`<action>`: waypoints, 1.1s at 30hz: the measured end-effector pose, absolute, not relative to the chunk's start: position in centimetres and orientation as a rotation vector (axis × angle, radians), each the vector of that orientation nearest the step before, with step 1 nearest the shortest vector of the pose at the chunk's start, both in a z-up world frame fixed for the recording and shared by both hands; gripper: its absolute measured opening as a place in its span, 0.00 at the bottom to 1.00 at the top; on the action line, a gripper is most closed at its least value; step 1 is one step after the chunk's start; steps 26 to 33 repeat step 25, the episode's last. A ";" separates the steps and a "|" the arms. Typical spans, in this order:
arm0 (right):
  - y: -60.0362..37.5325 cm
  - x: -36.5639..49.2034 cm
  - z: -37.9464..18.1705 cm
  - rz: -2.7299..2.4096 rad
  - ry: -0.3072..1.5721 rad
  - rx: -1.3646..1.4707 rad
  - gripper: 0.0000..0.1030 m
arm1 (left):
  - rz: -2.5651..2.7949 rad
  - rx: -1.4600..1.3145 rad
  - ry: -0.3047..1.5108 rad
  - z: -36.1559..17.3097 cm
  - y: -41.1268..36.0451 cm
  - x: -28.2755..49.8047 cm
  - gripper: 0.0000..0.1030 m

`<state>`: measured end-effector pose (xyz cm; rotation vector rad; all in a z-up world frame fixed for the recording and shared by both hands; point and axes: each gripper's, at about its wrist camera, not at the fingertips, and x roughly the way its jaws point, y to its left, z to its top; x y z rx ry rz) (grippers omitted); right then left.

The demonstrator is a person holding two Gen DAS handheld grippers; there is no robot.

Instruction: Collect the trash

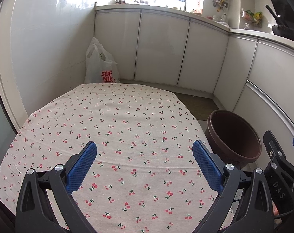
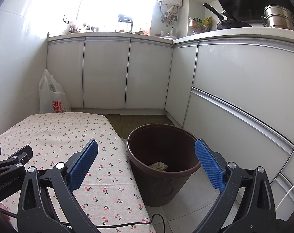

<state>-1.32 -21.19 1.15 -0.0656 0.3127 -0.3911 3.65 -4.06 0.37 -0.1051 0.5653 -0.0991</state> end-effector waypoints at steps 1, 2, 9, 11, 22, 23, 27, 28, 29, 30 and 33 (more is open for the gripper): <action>-21.2 -1.3 1.2 -0.391 0.314 -0.065 0.93 | -0.106 -0.102 0.561 0.4 -4.1 3.6 0.91; -21.1 -1.3 1.1 -0.390 0.315 -0.066 0.93 | -0.111 -0.100 0.557 0.4 -4.2 3.6 0.88; -21.1 -1.4 1.2 -0.394 0.313 -0.061 0.93 | -0.133 -0.089 0.551 0.3 -4.4 3.5 0.79; -21.1 -1.4 1.2 -0.393 0.316 -0.061 0.93 | -0.140 -0.085 0.544 0.4 -4.4 3.5 0.77; -20.9 -1.3 1.1 -0.392 0.321 -0.059 0.93 | -0.128 -0.108 0.571 0.5 -4.3 3.7 0.87; -21.0 -1.2 1.1 -0.391 0.323 -0.058 0.93 | -0.126 -0.105 0.574 0.4 -4.3 3.7 0.87; -21.0 -1.2 1.1 -0.388 0.325 -0.059 0.93 | -0.129 -0.101 0.584 0.4 -4.5 3.8 0.88; -21.0 -1.2 1.1 -0.388 0.325 -0.059 0.93 | -0.129 -0.101 0.584 0.4 -4.5 3.8 0.88; -21.0 -1.2 1.1 -0.388 0.325 -0.059 0.93 | -0.129 -0.101 0.584 0.4 -4.5 3.8 0.88; -21.0 -1.2 1.1 -0.388 0.325 -0.059 0.93 | -0.129 -0.101 0.584 0.4 -4.5 3.8 0.88; -21.0 -1.2 1.1 -0.388 0.325 -0.059 0.93 | -0.129 -0.101 0.584 0.4 -4.5 3.8 0.88</action>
